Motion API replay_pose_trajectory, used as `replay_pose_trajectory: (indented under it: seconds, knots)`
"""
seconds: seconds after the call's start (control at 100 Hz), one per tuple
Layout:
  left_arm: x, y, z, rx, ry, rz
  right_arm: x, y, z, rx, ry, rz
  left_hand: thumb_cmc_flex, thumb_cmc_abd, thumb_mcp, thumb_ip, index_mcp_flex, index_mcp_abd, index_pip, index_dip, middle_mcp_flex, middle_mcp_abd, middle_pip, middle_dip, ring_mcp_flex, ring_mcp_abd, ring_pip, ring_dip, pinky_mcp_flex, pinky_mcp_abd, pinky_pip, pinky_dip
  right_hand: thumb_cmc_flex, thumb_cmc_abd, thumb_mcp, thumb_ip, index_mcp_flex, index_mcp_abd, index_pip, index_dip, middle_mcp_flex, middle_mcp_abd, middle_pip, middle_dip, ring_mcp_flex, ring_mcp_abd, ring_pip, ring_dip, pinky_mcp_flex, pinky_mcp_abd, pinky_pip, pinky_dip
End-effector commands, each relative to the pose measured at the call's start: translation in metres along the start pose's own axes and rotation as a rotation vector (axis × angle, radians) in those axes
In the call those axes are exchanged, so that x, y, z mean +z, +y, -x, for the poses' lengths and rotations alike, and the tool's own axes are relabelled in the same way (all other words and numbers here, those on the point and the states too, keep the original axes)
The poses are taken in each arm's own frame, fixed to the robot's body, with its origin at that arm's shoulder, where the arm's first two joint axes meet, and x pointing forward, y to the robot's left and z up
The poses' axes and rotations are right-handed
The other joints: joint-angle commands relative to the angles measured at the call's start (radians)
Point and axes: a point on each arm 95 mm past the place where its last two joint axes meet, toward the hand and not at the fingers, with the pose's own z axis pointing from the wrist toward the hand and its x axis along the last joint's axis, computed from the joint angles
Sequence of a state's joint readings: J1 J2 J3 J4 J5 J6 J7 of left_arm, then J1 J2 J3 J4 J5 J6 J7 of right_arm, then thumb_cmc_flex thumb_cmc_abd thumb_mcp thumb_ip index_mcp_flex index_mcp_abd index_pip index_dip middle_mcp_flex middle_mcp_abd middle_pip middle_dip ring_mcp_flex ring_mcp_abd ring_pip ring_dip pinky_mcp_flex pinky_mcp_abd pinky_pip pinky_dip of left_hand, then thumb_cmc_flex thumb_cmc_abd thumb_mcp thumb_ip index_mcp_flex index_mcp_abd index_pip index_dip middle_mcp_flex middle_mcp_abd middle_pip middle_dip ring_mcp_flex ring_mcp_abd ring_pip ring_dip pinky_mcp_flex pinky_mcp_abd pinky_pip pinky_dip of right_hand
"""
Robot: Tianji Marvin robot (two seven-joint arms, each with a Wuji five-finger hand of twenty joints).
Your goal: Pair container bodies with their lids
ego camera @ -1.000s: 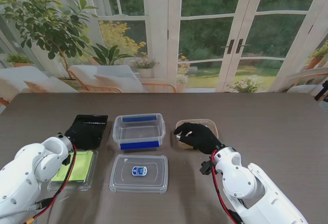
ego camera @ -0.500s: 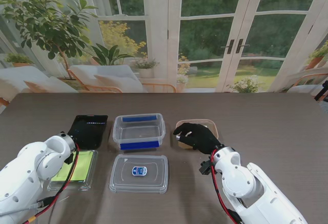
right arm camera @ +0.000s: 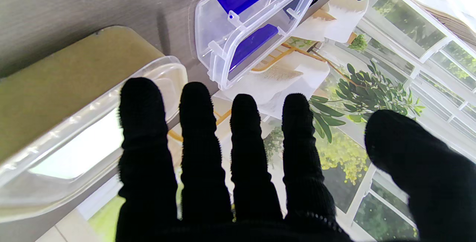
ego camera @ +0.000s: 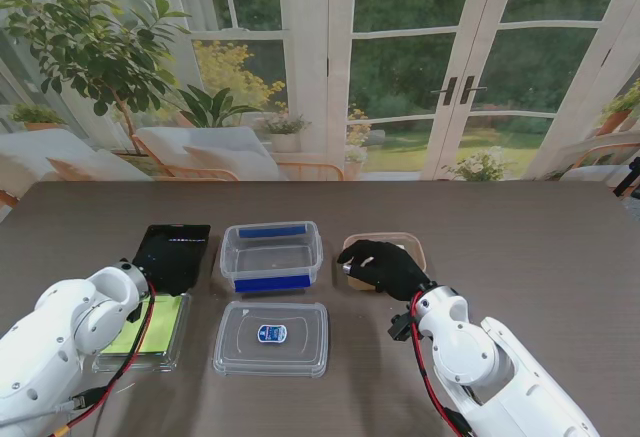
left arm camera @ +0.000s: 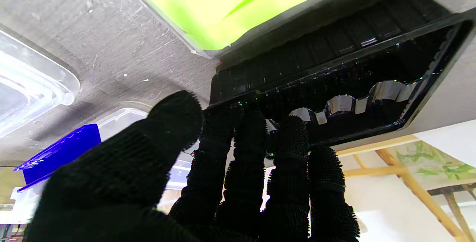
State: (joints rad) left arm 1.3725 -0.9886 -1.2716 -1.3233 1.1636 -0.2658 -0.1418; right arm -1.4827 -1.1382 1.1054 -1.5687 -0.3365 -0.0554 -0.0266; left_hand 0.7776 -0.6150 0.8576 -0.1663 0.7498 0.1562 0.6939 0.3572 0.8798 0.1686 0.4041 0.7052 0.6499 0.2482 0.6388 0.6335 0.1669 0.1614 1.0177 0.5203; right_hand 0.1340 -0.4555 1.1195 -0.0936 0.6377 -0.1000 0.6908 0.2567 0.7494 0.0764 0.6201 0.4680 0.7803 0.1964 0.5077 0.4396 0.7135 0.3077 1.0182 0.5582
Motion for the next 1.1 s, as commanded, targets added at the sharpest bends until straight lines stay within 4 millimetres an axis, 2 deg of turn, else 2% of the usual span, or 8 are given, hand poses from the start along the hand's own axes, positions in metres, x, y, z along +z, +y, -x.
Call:
replay_pose_trajectory:
  seconds: [0.0, 0.06, 0.27, 0.35, 0.38, 0.47, 0.81, 1.09]
  knots:
    - [0.002, 0.003, -0.001, 0.003, 0.0, 0.015, 0.0, -0.004, -0.002, 0.006, 0.007, -0.016, 0.072, -0.056, -0.021, -0.036, -0.028, -0.024, 0.099, 0.007, 0.029, -0.004, 0.003, 0.121, 0.012, 0.001, 0.037, 0.023, 0.01, 0.007, 0.041, 0.013, -0.027, 0.03, -0.004, 0.025, 0.005, -0.007, 0.004, 0.002, 0.012, -0.005, -0.01, -0.014, -0.015, -0.003, -0.003, -0.012, -0.461, -0.013, 0.016, 0.003]
    - [0.003, 0.004, -0.002, 0.008, 0.002, 0.015, 0.0, -0.004, -0.002, 0.008, 0.007, -0.016, 0.122, -0.069, -0.041, -0.03, -0.041, -0.043, 0.184, 0.004, 0.069, -0.013, -0.028, 0.203, 0.027, -0.002, 0.059, 0.034, 0.022, 0.005, 0.055, 0.018, -0.027, 0.031, -0.004, 0.025, 0.005, -0.008, 0.004, 0.002, 0.012, -0.003, -0.01, -0.014, -0.014, -0.002, -0.002, -0.012, -0.461, -0.013, 0.017, 0.003]
    - [0.008, 0.008, -0.003, 0.009, 0.003, 0.011, 0.001, -0.005, -0.001, 0.015, 0.008, -0.017, 0.195, -0.082, -0.025, -0.022, -0.03, -0.073, 0.334, 0.02, 0.167, -0.034, -0.122, 0.337, 0.061, -0.008, 0.103, 0.056, 0.049, 0.003, 0.081, 0.029, -0.028, 0.032, -0.005, 0.025, 0.005, -0.007, 0.003, 0.002, 0.012, -0.004, -0.01, -0.014, -0.015, -0.002, -0.001, -0.011, -0.462, -0.014, 0.016, 0.003]
    - [0.009, 0.009, -0.003, 0.01, 0.004, 0.007, 0.001, -0.005, -0.001, 0.015, 0.008, -0.017, 0.206, -0.086, -0.019, -0.022, -0.024, -0.081, 0.362, 0.03, 0.181, -0.04, -0.109, 0.352, 0.078, -0.003, 0.122, 0.075, 0.057, 0.003, 0.091, 0.033, -0.028, 0.032, -0.005, 0.025, 0.005, -0.007, 0.003, 0.002, 0.013, -0.004, -0.009, -0.014, -0.014, -0.002, -0.001, -0.011, -0.461, -0.013, 0.016, 0.003]
    - [0.009, 0.009, -0.004, 0.01, 0.005, 0.006, 0.001, -0.005, -0.001, 0.015, 0.008, -0.017, 0.21, -0.086, -0.018, -0.022, -0.023, -0.083, 0.378, 0.02, 0.187, -0.039, -0.105, 0.358, 0.086, -0.001, 0.117, 0.11, 0.062, 0.004, 0.097, 0.035, -0.029, 0.033, -0.006, 0.025, 0.006, -0.007, 0.003, 0.002, 0.012, -0.003, -0.01, -0.014, -0.014, -0.001, -0.001, -0.011, -0.461, -0.013, 0.017, 0.003]
    - [0.01, 0.009, -0.005, 0.003, 0.01, 0.0, 0.001, -0.005, -0.001, 0.015, 0.008, -0.016, 0.211, -0.086, -0.015, -0.021, -0.019, -0.08, 0.384, 0.021, 0.192, -0.036, -0.095, 0.369, 0.097, 0.005, 0.123, 0.122, 0.071, 0.005, 0.105, 0.038, -0.029, 0.033, -0.006, 0.025, 0.005, -0.007, 0.003, 0.002, 0.011, -0.003, -0.01, -0.014, -0.015, 0.0, -0.001, -0.011, -0.462, -0.013, 0.017, 0.004]
    - [0.012, 0.003, -0.012, -0.025, 0.049, -0.042, 0.001, -0.005, 0.0, 0.016, 0.007, -0.02, 0.211, -0.08, -0.013, -0.019, -0.018, -0.074, 0.387, 0.019, 0.196, -0.032, -0.086, 0.38, 0.104, 0.007, 0.129, 0.135, 0.075, 0.0, 0.11, 0.04, -0.029, 0.036, -0.007, 0.025, 0.006, -0.006, 0.003, 0.002, 0.012, -0.002, -0.01, -0.015, -0.015, 0.0, 0.0, -0.011, -0.463, -0.013, 0.016, 0.003]
    - [0.005, -0.001, -0.013, 0.005, 0.06, -0.024, 0.001, -0.005, 0.0, 0.018, 0.006, -0.021, 0.206, -0.077, -0.017, -0.021, -0.022, -0.077, 0.387, 0.02, 0.193, -0.035, -0.089, 0.378, 0.099, 0.002, 0.121, 0.134, 0.072, 0.004, 0.104, 0.037, -0.028, 0.038, -0.007, 0.025, 0.007, -0.006, 0.003, 0.002, 0.011, -0.003, -0.01, -0.015, -0.013, -0.001, 0.001, -0.01, -0.462, -0.013, 0.016, 0.004]
